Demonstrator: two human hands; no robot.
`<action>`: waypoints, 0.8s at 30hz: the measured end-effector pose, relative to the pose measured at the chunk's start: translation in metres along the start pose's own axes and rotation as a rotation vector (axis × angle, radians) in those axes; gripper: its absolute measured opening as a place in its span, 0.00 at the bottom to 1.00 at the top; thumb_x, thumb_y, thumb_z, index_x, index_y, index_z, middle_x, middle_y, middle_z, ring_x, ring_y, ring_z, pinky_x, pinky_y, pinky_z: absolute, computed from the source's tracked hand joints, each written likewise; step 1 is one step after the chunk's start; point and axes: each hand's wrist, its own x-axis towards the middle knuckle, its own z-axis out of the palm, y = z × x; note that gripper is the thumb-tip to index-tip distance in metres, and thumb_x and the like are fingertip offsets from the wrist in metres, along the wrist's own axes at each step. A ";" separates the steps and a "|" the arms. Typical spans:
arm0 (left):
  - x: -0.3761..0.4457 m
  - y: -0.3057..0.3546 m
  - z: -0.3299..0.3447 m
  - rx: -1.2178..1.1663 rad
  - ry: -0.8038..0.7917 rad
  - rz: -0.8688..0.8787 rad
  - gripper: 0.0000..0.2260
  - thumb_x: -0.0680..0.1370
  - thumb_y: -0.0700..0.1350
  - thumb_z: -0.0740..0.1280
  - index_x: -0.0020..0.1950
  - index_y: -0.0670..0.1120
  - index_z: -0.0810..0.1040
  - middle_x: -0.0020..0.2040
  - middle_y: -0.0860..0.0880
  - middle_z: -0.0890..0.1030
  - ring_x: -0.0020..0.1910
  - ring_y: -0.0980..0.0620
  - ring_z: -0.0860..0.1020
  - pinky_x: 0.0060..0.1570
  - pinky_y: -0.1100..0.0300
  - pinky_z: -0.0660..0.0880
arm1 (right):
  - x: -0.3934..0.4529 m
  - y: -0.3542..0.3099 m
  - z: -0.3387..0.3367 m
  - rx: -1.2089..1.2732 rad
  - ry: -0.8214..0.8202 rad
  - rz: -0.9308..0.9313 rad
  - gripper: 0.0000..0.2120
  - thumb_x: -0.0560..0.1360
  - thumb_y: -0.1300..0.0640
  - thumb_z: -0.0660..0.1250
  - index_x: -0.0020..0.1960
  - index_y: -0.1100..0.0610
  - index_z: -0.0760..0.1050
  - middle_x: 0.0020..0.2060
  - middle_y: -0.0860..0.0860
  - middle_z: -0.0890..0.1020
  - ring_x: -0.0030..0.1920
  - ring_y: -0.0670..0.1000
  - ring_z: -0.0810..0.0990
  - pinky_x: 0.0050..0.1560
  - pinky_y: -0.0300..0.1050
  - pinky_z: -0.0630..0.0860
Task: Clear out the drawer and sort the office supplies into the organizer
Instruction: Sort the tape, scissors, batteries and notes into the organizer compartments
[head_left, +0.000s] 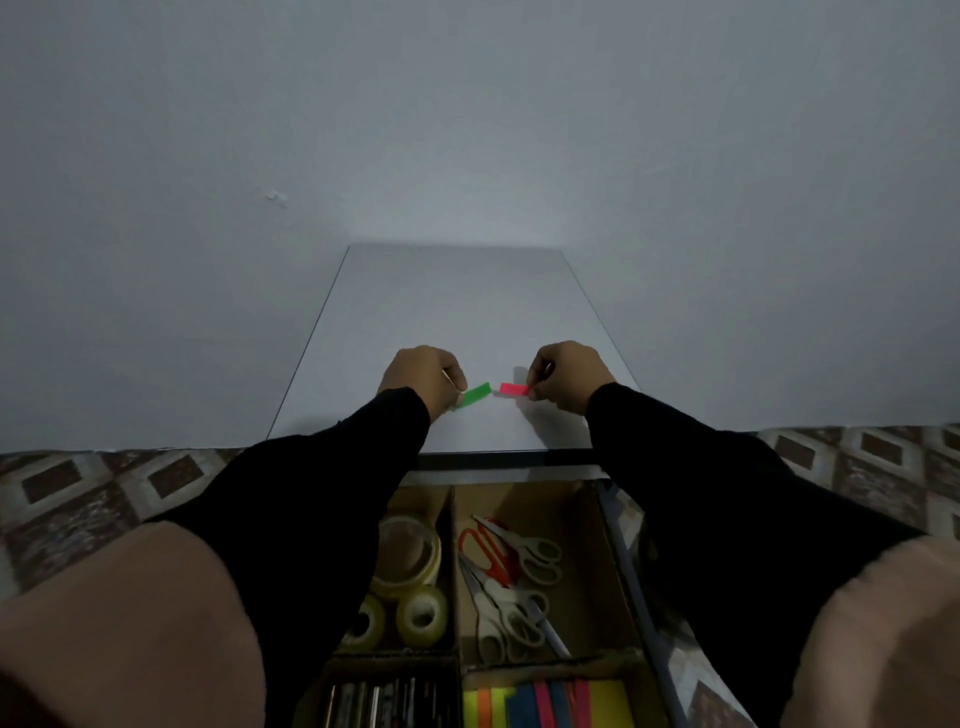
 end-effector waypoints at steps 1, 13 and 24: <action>-0.008 0.000 -0.001 -0.061 -0.001 -0.035 0.06 0.70 0.32 0.70 0.41 0.42 0.82 0.35 0.46 0.79 0.36 0.47 0.78 0.45 0.57 0.78 | -0.008 0.001 -0.001 0.087 0.021 0.017 0.07 0.69 0.67 0.71 0.37 0.57 0.77 0.39 0.52 0.78 0.39 0.51 0.75 0.32 0.36 0.71; -0.127 -0.004 0.024 -0.304 -0.078 -0.116 0.03 0.73 0.33 0.69 0.44 0.38 0.82 0.31 0.51 0.77 0.33 0.53 0.76 0.45 0.59 0.76 | -0.133 0.016 0.014 0.803 -0.094 0.337 0.10 0.72 0.71 0.67 0.35 0.62 0.71 0.29 0.55 0.75 0.18 0.45 0.73 0.22 0.35 0.73; -0.209 -0.033 0.067 -0.318 -0.226 -0.163 0.07 0.73 0.35 0.70 0.37 0.44 0.79 0.29 0.52 0.75 0.22 0.62 0.72 0.28 0.68 0.69 | -0.230 0.077 0.065 0.670 -0.149 0.521 0.10 0.73 0.73 0.65 0.36 0.63 0.70 0.30 0.57 0.75 0.17 0.47 0.73 0.18 0.36 0.72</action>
